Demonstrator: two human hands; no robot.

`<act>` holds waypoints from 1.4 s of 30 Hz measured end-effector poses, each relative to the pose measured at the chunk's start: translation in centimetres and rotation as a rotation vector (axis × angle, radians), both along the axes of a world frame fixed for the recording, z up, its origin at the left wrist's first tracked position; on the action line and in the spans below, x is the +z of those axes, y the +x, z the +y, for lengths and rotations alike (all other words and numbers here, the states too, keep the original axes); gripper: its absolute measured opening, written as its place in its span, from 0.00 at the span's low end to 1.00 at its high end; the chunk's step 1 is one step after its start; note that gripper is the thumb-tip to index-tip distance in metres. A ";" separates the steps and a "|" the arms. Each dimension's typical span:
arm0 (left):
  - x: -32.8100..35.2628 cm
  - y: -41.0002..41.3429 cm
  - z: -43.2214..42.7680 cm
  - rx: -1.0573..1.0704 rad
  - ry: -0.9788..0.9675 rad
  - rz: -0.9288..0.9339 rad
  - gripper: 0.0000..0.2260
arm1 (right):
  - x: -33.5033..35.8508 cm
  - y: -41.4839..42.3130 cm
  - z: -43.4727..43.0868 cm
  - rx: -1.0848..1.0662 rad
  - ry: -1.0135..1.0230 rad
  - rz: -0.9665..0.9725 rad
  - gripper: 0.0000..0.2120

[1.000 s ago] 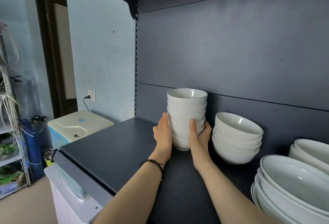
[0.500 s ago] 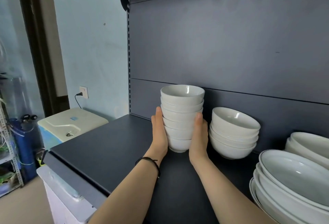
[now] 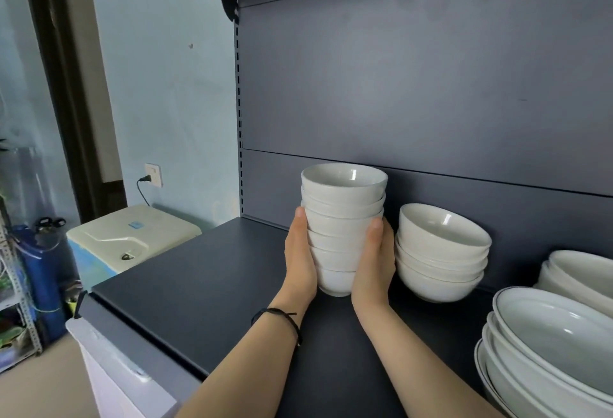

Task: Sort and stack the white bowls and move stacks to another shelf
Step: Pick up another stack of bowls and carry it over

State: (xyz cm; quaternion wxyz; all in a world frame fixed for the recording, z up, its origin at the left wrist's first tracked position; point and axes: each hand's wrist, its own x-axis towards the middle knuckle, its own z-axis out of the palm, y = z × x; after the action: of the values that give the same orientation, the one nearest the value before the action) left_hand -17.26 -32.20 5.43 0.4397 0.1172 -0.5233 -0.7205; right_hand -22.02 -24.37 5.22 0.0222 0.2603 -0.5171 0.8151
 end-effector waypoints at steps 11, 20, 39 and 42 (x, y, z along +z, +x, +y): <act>0.7 1.5 0.1 -0.032 0.006 0.025 0.27 | 0.6 1.3 0.5 0.007 0.044 0.042 0.30; 1.8 2.4 1.0 -0.103 -0.026 0.052 0.32 | 1.6 2.2 1.4 0.003 0.022 0.112 0.30; 5.7 10.6 5.0 -0.171 0.026 0.074 0.25 | 5.5 11.9 5.5 -0.095 0.041 -0.065 0.30; 6.4 11.8 6.4 -0.201 0.023 0.086 0.27 | 6.0 13.3 6.9 -0.137 0.044 -0.104 0.29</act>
State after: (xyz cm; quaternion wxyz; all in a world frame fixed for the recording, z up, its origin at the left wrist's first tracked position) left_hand -5.42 -25.77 11.82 0.3859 0.0380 -0.5047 -0.7713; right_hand -8.69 -17.45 11.23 0.0452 0.1820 -0.5521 0.8124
